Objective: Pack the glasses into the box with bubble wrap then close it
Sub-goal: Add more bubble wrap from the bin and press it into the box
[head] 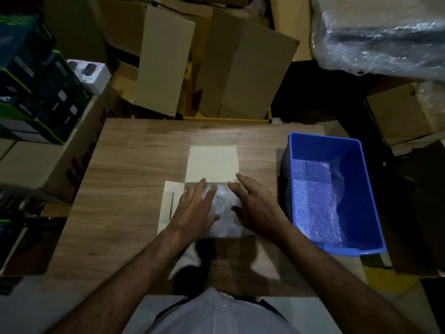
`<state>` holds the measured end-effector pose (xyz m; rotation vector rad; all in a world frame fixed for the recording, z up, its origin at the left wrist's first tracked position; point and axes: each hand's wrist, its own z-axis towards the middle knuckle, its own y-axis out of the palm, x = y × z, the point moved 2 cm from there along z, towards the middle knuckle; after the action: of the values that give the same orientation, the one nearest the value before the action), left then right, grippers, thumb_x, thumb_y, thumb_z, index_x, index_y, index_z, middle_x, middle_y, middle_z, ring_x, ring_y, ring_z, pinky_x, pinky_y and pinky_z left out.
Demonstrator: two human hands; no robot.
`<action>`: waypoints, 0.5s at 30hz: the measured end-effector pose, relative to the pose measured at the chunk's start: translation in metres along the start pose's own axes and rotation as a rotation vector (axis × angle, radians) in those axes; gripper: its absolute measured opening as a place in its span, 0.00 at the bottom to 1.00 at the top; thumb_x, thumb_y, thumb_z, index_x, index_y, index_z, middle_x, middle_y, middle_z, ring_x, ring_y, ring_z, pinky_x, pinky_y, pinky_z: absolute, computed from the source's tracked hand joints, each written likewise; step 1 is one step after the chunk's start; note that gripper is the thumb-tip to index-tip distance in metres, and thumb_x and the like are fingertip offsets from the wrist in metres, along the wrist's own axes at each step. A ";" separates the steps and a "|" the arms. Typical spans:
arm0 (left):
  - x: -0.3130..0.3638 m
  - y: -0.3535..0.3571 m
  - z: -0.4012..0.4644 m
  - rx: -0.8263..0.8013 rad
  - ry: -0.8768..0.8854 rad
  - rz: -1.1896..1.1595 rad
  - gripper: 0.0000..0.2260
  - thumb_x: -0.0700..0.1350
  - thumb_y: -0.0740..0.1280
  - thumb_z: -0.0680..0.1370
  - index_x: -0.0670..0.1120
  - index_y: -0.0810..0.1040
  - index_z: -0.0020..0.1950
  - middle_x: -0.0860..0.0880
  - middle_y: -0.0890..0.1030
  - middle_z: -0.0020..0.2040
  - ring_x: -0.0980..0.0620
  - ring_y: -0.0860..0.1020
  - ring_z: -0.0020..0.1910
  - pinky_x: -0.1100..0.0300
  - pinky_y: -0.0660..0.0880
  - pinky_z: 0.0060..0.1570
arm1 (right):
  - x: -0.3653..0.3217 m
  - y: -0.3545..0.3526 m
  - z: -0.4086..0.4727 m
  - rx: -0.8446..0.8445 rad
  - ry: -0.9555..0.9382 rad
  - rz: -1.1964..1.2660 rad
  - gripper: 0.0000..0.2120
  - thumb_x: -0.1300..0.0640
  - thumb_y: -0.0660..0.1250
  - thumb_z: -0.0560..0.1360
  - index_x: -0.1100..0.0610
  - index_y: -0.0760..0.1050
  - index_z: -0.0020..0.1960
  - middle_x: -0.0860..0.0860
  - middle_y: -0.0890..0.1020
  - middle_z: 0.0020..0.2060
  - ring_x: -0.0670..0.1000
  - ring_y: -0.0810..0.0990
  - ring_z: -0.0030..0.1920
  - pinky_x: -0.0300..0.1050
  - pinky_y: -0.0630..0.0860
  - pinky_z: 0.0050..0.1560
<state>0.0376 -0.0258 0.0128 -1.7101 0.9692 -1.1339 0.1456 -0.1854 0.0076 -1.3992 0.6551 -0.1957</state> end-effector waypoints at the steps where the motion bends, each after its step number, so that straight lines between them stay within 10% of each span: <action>1: 0.008 0.000 0.002 0.032 0.036 -0.013 0.37 0.56 0.68 0.79 0.49 0.53 0.83 0.41 0.53 0.82 0.41 0.55 0.80 0.46 0.58 0.75 | 0.006 -0.006 -0.006 0.042 0.019 0.020 0.31 0.52 0.72 0.75 0.58 0.69 0.74 0.64 0.70 0.74 0.65 0.72 0.71 0.59 0.73 0.69; 9: 0.104 0.016 0.040 0.203 0.316 -0.059 0.27 0.56 0.60 0.82 0.46 0.64 0.80 0.37 0.57 0.81 0.38 0.62 0.77 0.45 0.65 0.74 | 0.092 -0.043 -0.088 0.217 0.275 -0.002 0.29 0.48 0.63 0.78 0.57 0.67 0.77 0.63 0.63 0.78 0.64 0.65 0.76 0.60 0.65 0.74; 15: 0.179 0.048 0.081 0.174 0.437 0.001 0.27 0.55 0.59 0.79 0.45 0.70 0.76 0.36 0.60 0.80 0.35 0.64 0.77 0.41 0.67 0.72 | 0.167 -0.038 -0.134 -0.053 0.392 -0.028 0.40 0.47 0.71 0.69 0.59 0.66 0.78 0.68 0.59 0.78 0.68 0.60 0.78 0.62 0.65 0.75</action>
<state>0.1591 -0.1875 0.0015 -1.3483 1.0924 -1.5830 0.2192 -0.3889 -0.0118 -1.4343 0.9689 -0.4855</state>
